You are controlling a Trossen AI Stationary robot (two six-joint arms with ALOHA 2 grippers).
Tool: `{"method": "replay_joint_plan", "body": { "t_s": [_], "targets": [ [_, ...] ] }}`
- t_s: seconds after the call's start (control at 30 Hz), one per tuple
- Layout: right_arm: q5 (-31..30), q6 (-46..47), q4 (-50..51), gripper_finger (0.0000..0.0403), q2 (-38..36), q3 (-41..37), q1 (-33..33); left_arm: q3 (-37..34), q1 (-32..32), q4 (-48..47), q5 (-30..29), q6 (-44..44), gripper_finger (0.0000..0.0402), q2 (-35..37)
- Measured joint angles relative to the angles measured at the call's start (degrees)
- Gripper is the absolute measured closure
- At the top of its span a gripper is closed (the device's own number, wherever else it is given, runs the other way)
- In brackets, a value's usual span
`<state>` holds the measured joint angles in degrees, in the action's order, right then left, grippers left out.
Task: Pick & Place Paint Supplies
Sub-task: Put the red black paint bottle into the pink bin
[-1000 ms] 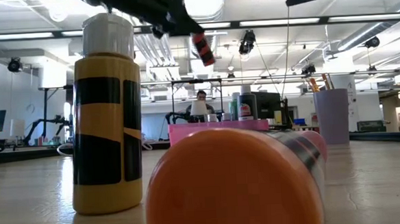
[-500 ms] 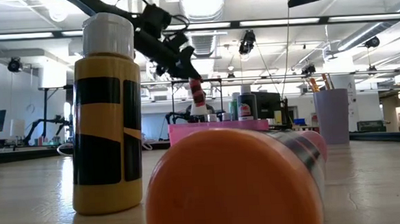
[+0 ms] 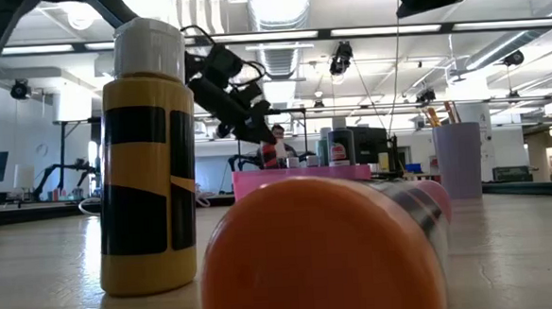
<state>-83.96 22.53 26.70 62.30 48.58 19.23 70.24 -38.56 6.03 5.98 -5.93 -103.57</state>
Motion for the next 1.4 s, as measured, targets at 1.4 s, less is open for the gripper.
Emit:
{"method": "replay_joint_plan", "body": {
  "t_s": [1.4],
  "targets": [
    [0.39,-0.09,0.05,0.0349,0.02,-1.03,-3.79,2.8,-0.62,2.09,0.57,-2.67,0.0237,-8.1]
  ]
}}
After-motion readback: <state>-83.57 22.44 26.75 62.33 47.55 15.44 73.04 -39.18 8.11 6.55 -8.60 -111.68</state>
